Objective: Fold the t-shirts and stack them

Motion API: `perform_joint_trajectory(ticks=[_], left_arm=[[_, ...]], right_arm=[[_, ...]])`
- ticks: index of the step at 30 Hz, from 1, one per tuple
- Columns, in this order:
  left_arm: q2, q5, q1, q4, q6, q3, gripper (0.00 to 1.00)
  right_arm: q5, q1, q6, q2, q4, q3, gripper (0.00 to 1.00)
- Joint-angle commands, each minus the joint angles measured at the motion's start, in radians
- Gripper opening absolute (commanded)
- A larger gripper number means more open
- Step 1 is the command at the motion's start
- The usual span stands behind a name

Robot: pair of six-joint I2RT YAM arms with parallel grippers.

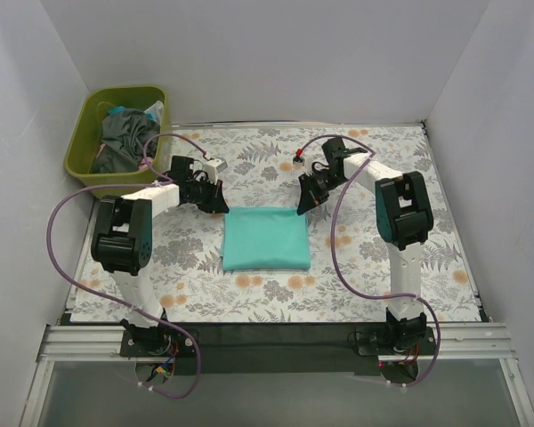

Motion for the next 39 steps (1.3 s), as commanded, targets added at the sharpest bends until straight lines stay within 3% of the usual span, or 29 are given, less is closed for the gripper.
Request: perform_joint_trajectory(ticks=[1, 3, 6, 8, 10, 12, 13, 14, 17, 19, 24, 28, 31, 39], left_arm=[[0.043, -0.040, 0.007, 0.046, -0.009, 0.025, 0.00], [0.063, -0.036, 0.007, 0.049, -0.009, 0.045, 0.00], [0.073, -0.028, 0.007, 0.052, -0.018, 0.078, 0.00], [0.060, -0.027, 0.007, 0.045, -0.034, 0.098, 0.14], [0.008, -0.036, 0.014, 0.045, -0.050, 0.109, 0.23], [-0.036, -0.014, 0.027, 0.051, -0.084, 0.108, 0.29], [-0.093, -0.002, 0.047, 0.063, -0.102, 0.102, 0.40], [-0.117, 0.012, 0.061, 0.072, -0.162, 0.096, 0.43], [-0.214, 0.170, 0.090, 0.106, -0.227, 0.051, 0.55], [-0.243, 0.268, 0.086, 0.172, -0.329, 0.010, 0.55], [-0.165, 0.320, 0.024, 0.258, -0.492, -0.078, 0.38], [-0.046, 0.316, -0.017, 0.426, -0.670, -0.083, 0.35], [0.051, 0.279, -0.029, 0.517, -0.734, -0.073, 0.35], [0.255, 0.242, -0.026, 0.551, -0.753, -0.014, 0.34]], right_arm=[[0.060, 0.000, 0.017, 0.029, 0.025, 0.064, 0.01], [0.077, 0.001, 0.018, 0.030, 0.025, 0.073, 0.05], [0.090, 0.002, 0.017, 0.024, 0.024, 0.092, 0.26], [0.116, 0.000, 0.024, 0.009, 0.021, 0.113, 0.42], [0.144, -0.003, 0.028, -0.031, 0.021, 0.131, 0.50], [0.158, -0.006, 0.032, -0.090, 0.022, 0.142, 0.52], [0.160, -0.011, 0.038, -0.113, 0.025, 0.145, 0.52], [0.149, -0.014, 0.044, -0.136, 0.028, 0.144, 0.52], [0.030, -0.015, 0.113, -0.218, 0.085, 0.077, 0.49], [-0.041, -0.006, 0.217, -0.256, 0.161, 0.024, 0.45], [-0.192, 0.052, 0.417, -0.266, 0.366, -0.146, 0.34], [-0.215, 0.115, 0.500, -0.184, 0.445, -0.162, 0.34], [-0.169, 0.118, 0.524, -0.117, 0.523, -0.175, 0.42], [-0.080, 0.055, 0.529, 0.089, 0.568, -0.143, 0.44]])
